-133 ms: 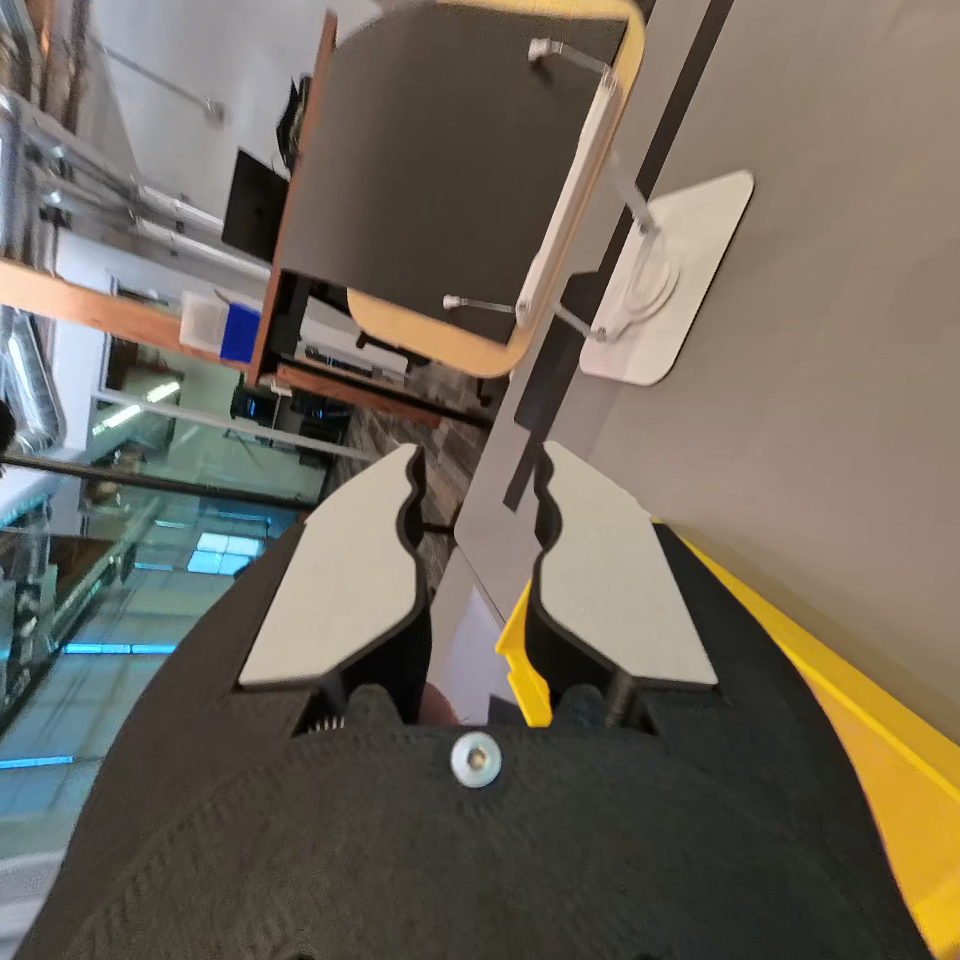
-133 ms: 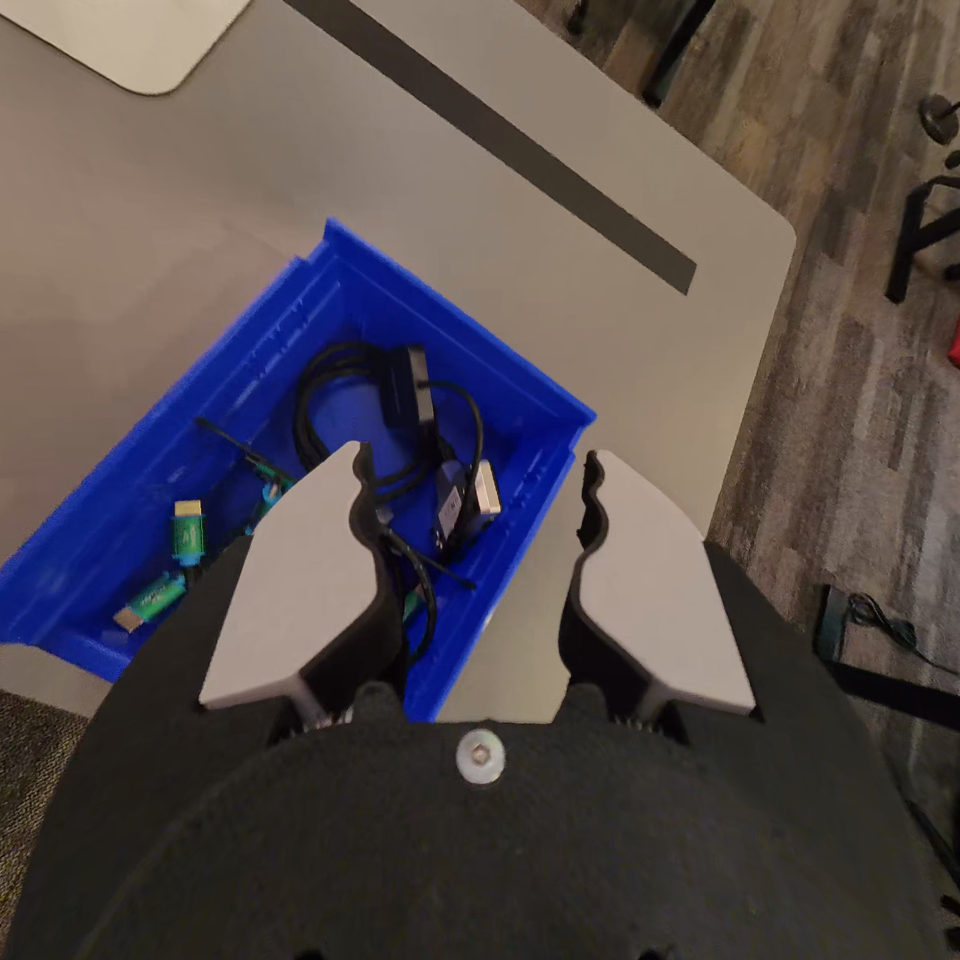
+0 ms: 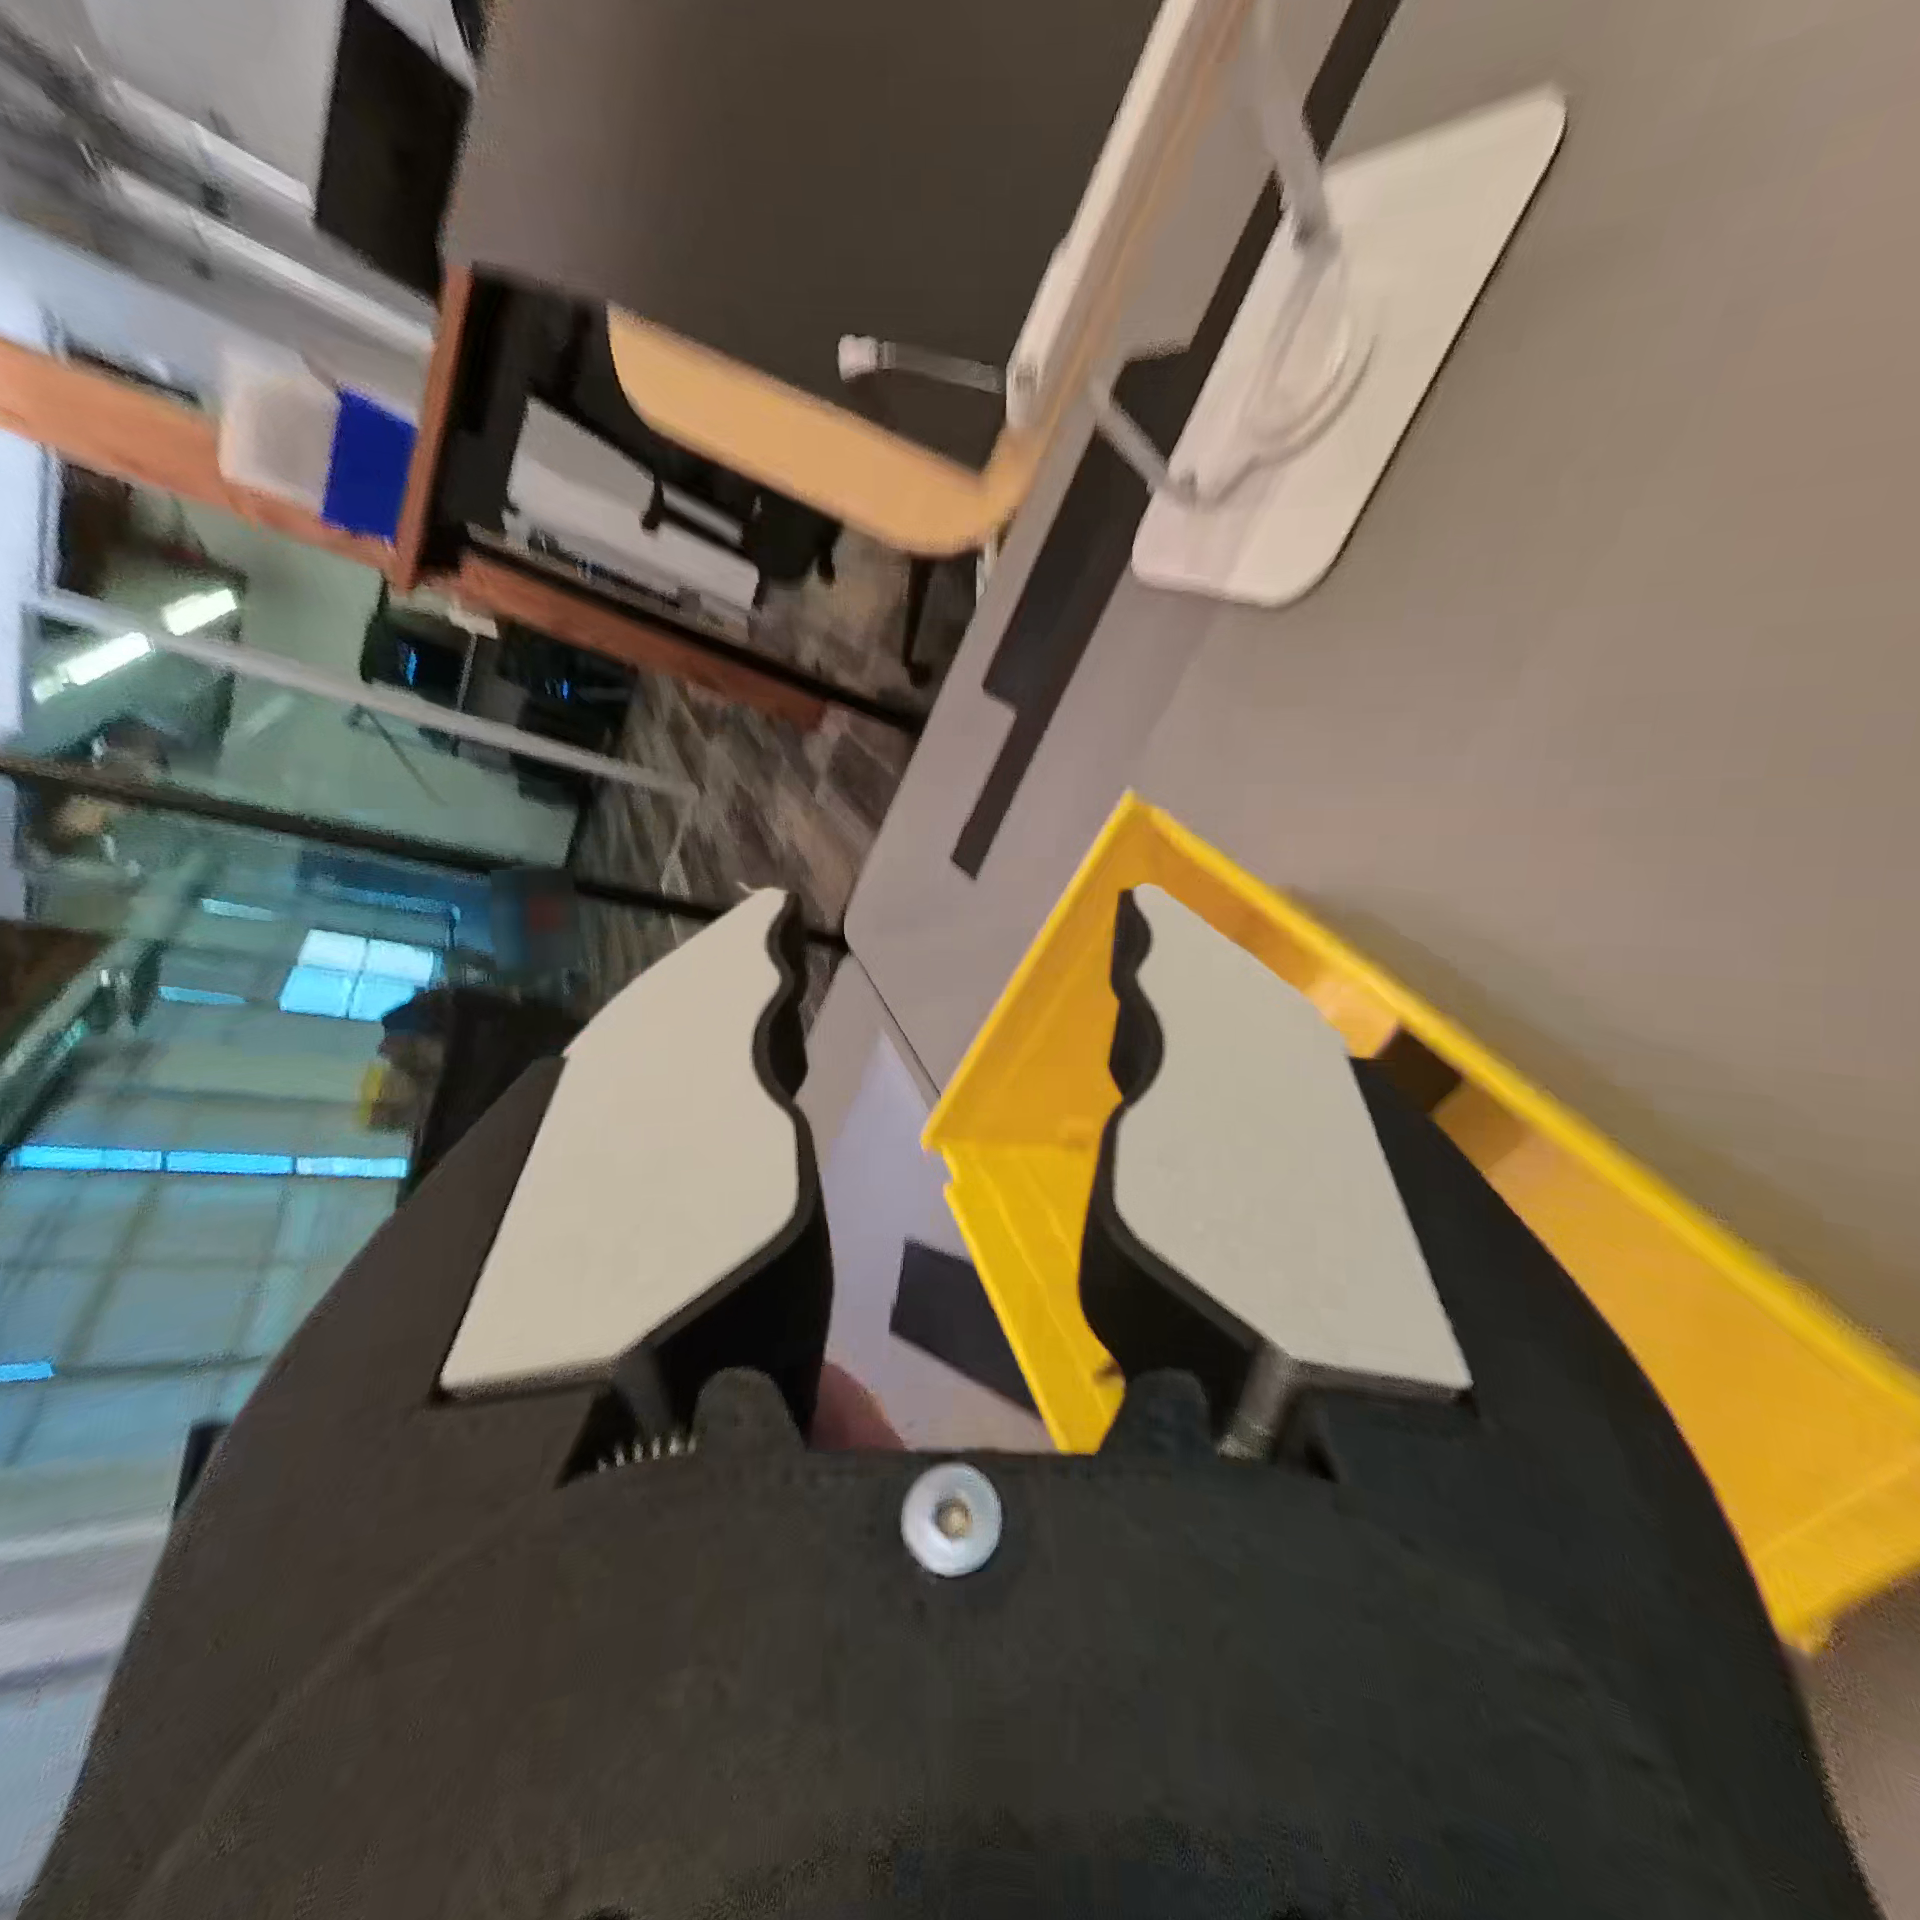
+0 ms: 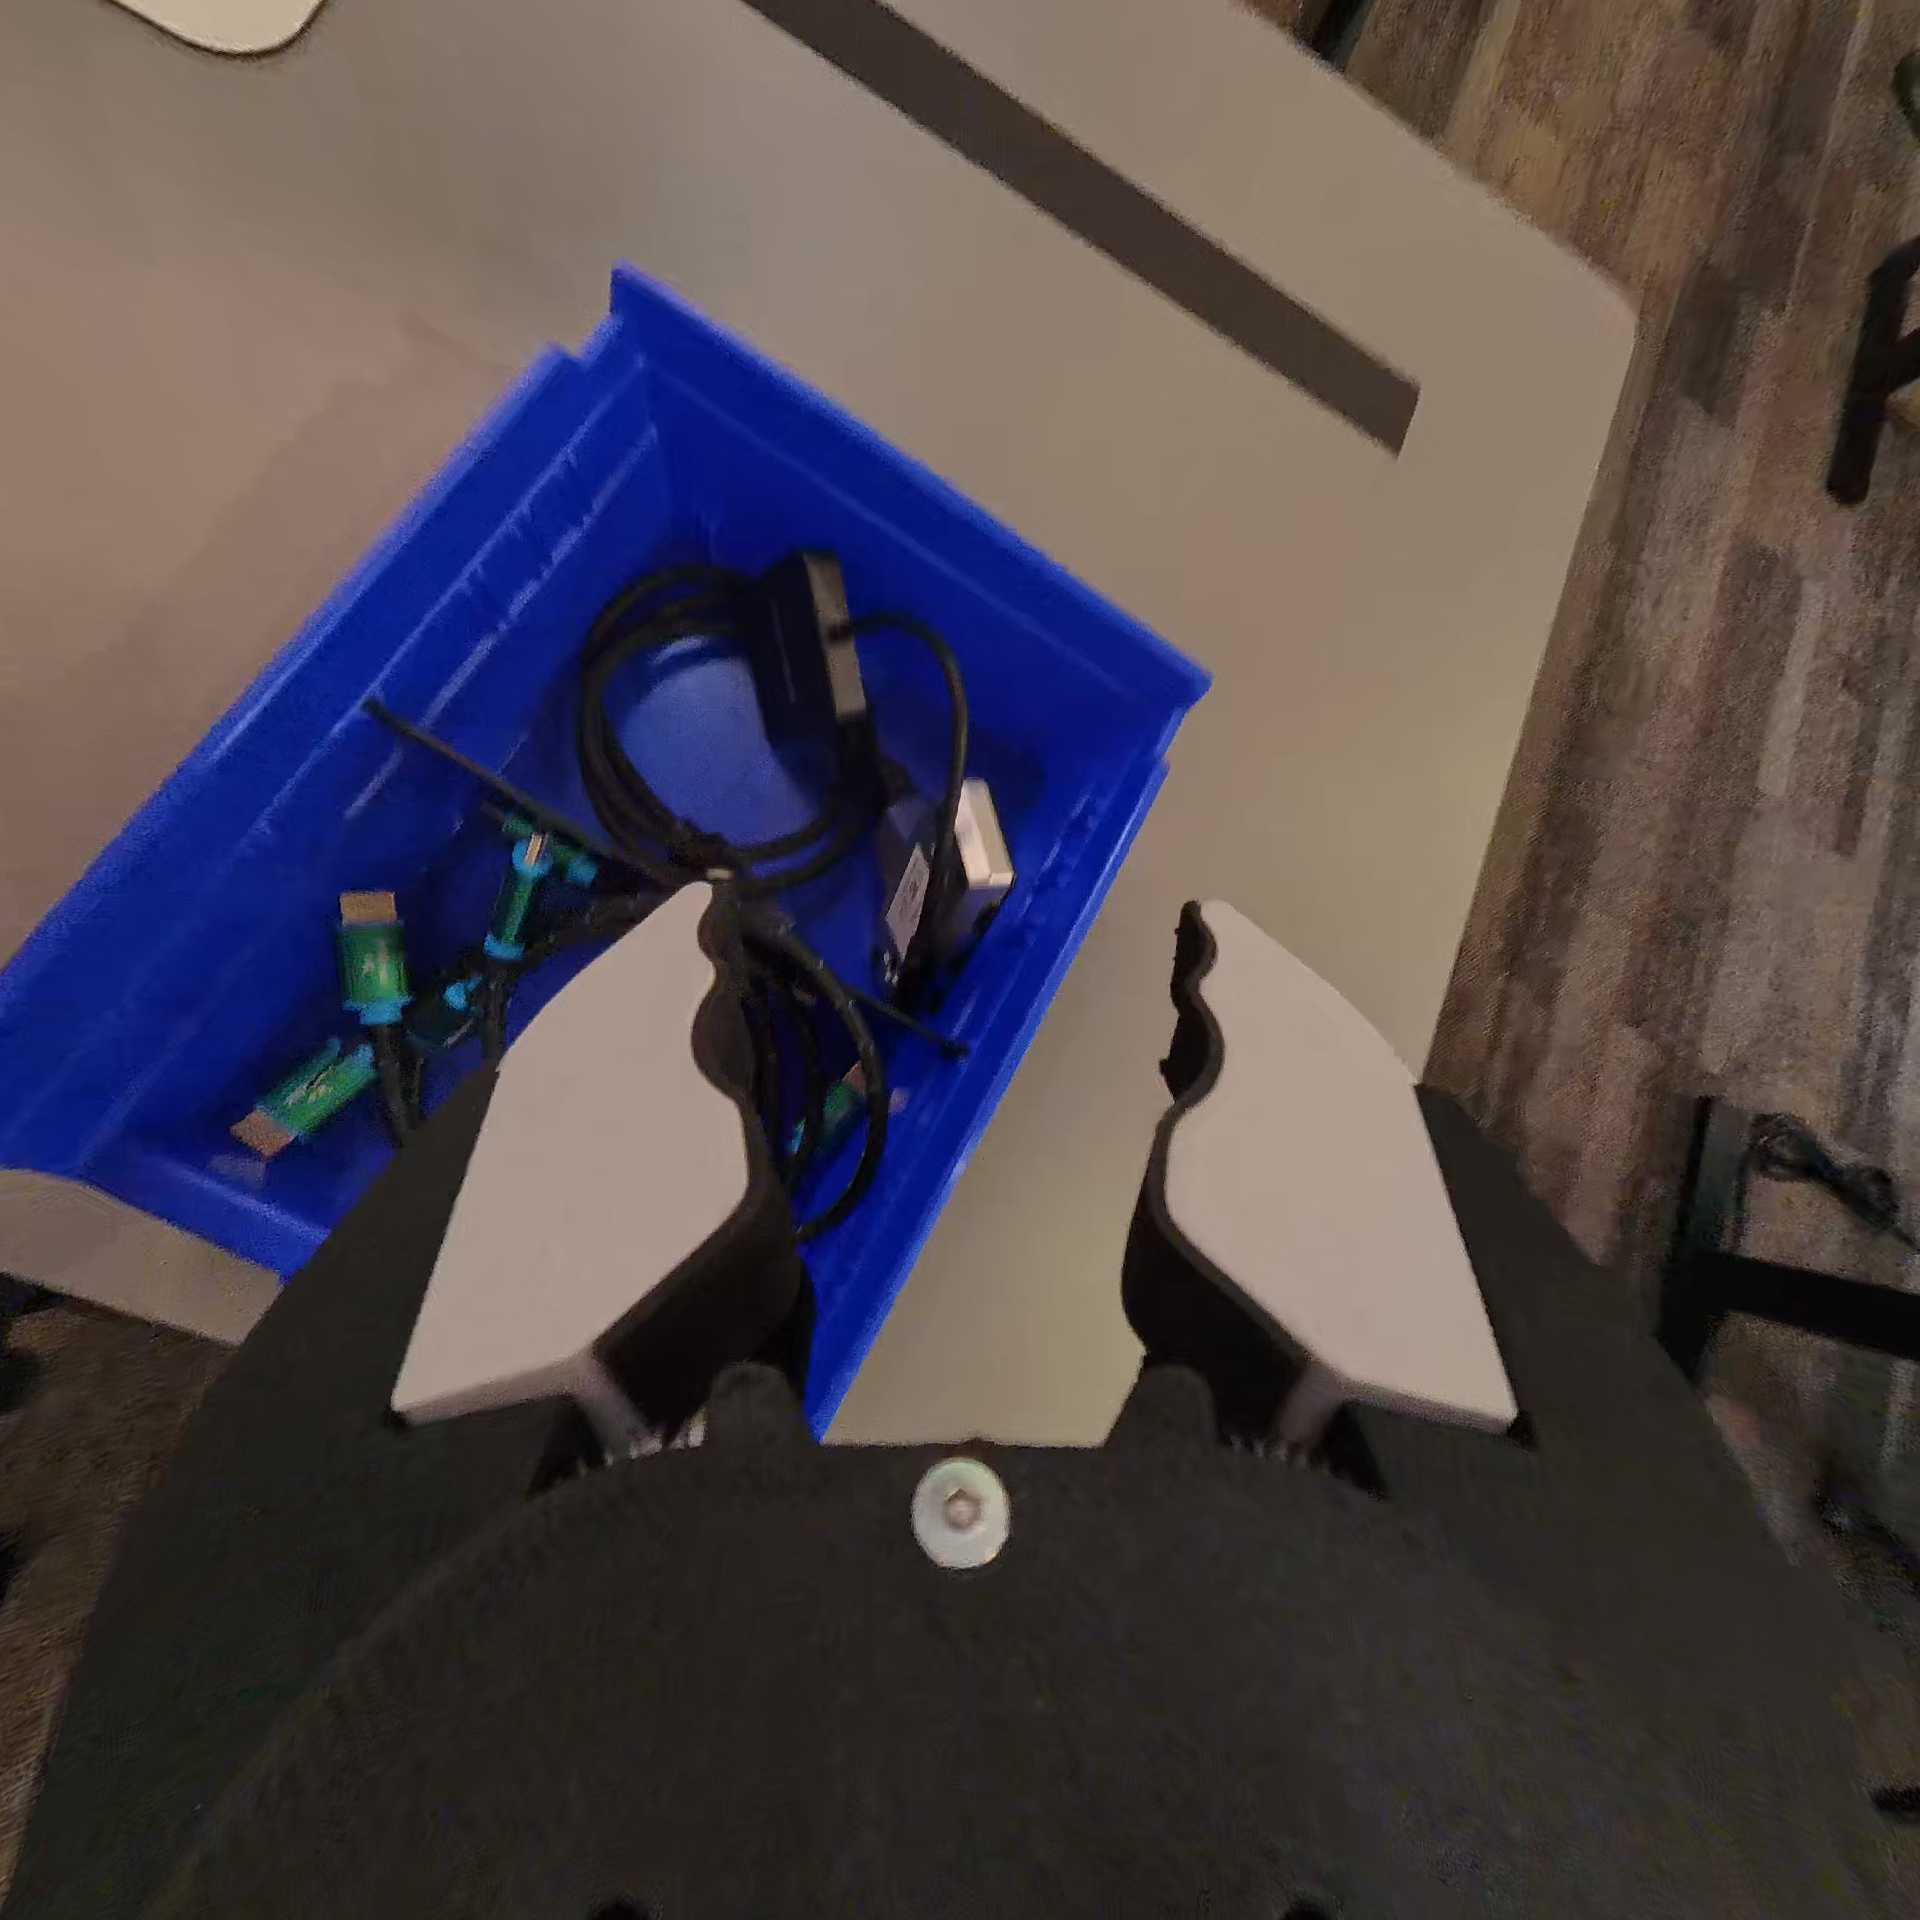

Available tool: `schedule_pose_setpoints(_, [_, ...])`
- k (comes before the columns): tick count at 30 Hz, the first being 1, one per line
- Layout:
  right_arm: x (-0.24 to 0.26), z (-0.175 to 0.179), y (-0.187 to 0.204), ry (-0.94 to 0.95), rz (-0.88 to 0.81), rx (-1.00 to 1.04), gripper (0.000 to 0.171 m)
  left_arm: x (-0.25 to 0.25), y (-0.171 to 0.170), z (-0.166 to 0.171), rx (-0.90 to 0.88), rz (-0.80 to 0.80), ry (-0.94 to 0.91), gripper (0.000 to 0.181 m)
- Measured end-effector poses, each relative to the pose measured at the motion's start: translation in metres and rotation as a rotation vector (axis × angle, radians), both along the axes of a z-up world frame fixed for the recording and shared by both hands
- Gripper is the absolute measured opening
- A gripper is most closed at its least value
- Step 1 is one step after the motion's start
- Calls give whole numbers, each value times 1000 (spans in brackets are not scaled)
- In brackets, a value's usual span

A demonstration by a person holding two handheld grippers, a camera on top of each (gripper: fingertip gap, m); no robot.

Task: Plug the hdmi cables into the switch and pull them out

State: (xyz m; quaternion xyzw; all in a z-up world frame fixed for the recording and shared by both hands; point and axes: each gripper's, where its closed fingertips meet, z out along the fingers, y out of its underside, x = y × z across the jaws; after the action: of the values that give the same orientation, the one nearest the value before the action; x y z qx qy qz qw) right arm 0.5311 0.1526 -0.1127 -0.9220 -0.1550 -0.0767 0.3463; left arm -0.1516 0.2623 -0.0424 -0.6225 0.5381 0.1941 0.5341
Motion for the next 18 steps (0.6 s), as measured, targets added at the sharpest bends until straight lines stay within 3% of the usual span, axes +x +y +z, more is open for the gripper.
schedule_pose_setpoints(11, [29,-86,-79,207,-186,-180,79,-190,-8,-101,-235,451,-104,76])
schedule_pose_setpoints(18, [10,-125,-94,263,-140,-285,60,-210,-17,-173,-466,501,-248,77])
